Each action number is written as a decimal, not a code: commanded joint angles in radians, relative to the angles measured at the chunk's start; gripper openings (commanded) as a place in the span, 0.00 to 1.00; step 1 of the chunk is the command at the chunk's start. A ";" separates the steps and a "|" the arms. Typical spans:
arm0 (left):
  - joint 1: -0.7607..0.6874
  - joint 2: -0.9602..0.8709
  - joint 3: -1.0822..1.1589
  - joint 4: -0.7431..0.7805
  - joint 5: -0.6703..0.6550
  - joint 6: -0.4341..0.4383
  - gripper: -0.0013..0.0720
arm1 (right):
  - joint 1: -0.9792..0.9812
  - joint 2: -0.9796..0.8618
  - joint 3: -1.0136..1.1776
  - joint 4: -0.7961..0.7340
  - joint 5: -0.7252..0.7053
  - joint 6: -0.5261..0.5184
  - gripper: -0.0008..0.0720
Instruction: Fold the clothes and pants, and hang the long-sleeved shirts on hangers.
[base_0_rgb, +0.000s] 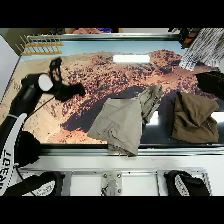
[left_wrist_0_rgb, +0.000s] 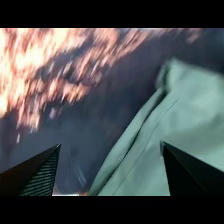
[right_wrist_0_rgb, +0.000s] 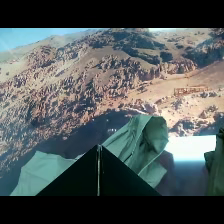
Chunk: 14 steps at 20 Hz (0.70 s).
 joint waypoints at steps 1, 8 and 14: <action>0.141 0.055 -0.349 -0.227 -0.007 0.090 0.97 | 0.000 -0.006 -0.001 0.001 0.028 0.000 0.05; 0.043 -0.109 -0.519 -0.545 0.068 0.224 0.97 | 0.000 -0.008 -0.001 0.011 0.046 0.000 0.05; -0.036 -0.176 -0.331 -0.494 0.069 0.224 0.03 | -0.035 -0.114 -0.019 -0.044 0.217 0.102 0.84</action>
